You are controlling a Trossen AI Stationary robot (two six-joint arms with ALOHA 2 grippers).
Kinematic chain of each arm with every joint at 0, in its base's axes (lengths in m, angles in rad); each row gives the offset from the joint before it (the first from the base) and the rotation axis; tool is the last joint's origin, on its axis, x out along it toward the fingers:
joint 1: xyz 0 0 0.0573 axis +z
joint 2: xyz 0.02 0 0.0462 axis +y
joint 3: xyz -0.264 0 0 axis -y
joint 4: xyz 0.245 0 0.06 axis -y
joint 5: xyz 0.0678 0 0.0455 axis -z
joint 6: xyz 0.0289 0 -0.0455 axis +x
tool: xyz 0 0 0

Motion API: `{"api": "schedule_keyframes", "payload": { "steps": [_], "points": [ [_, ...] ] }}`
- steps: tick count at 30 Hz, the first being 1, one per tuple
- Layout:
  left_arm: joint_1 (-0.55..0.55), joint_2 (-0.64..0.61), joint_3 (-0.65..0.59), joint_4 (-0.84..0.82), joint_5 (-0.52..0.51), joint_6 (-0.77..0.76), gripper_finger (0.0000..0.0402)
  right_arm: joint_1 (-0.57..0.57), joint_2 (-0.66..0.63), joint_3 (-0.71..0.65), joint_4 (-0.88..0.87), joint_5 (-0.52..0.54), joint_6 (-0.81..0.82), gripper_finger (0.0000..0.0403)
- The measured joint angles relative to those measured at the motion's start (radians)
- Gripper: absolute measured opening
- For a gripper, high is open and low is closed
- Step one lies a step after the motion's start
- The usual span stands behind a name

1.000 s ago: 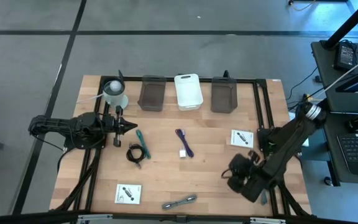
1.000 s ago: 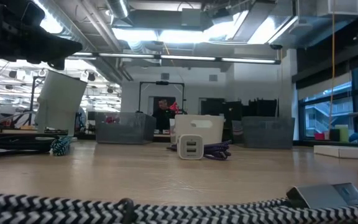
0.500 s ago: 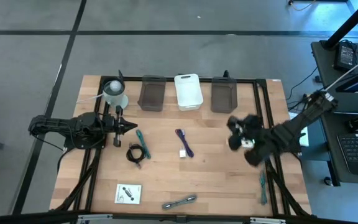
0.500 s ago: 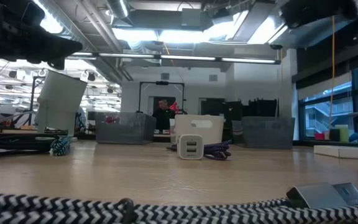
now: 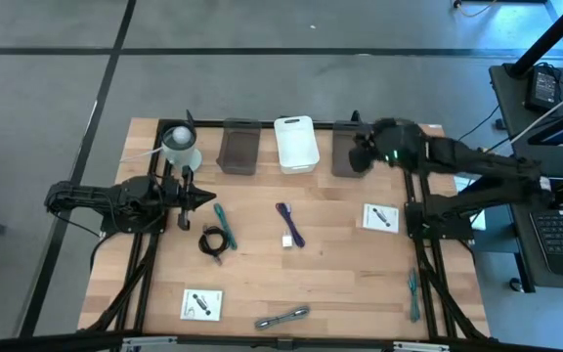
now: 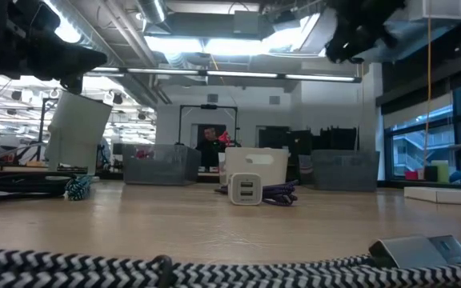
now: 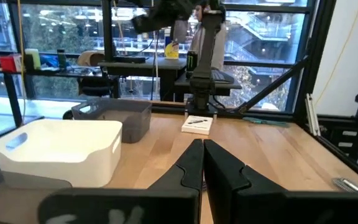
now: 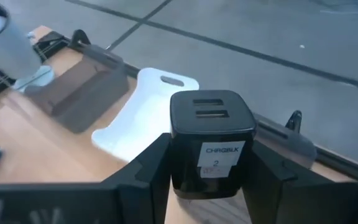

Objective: Pick and place items into bin
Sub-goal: Put the black charger adapter into the right black bin

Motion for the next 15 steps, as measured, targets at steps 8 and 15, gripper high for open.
{"api": "schedule_keyframes", "payload": {
  "steps": [8, 15],
  "points": [
    [0.000, 0.000, 0.000, 0.021, -0.008, -0.001, 0.0006, -0.345, 0.167, 0.000, 0.069, -0.347, -0.140, 0.0144],
    [0.000, 0.000, 0.010, 0.157, -0.123, -0.054, 0.0006, -0.494, 0.365, 0.062, -0.037, -0.480, -0.223, 0.0144]
  ]
}}
